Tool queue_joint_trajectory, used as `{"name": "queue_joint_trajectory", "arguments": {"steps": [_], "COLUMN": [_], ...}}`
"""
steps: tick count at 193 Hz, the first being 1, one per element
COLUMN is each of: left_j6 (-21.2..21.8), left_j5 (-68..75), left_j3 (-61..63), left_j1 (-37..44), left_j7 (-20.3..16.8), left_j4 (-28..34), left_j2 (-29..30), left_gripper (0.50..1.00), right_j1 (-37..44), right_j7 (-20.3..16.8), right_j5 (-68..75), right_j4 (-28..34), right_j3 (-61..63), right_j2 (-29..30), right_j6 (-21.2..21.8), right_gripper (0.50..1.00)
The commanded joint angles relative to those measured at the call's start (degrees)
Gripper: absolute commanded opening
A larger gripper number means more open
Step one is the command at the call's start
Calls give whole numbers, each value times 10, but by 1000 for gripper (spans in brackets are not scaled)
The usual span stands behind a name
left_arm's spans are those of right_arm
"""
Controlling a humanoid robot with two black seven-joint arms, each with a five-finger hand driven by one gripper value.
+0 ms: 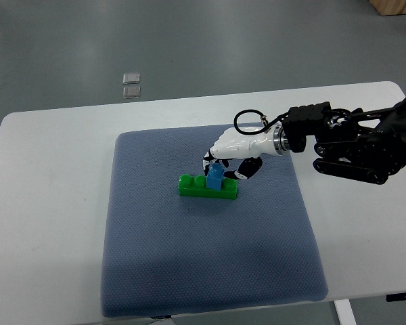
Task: Stack blue block on green block with right hand
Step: 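Lower the blue block onto the green block's studs, then press the blue block down onto the green block with the right hand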
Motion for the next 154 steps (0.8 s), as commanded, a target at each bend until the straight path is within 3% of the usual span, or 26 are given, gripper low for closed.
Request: {"name": "queue_joint_trajectory", "arguments": {"steps": [1,100,154], "left_j6": [0,0,0], "left_j5": [0,0,0], "left_j3": [0,0,0], "left_j1": [0,0,0], "left_j7": [0,0,0], "left_j4": [0,0,0], "left_j2": [0,0,0], "left_gripper": [1000,1000,1000], "right_j1": [-2,0,1], "right_j7": [0,1,1], "right_j5": [-9,-14,-13], "right_j4": [-7,-11,-9], "right_j3": [0,-4,-2], "right_j2": [2,0,-3], "right_j6": [-3,-12,-11], "right_gripper": [500,500,549]}}
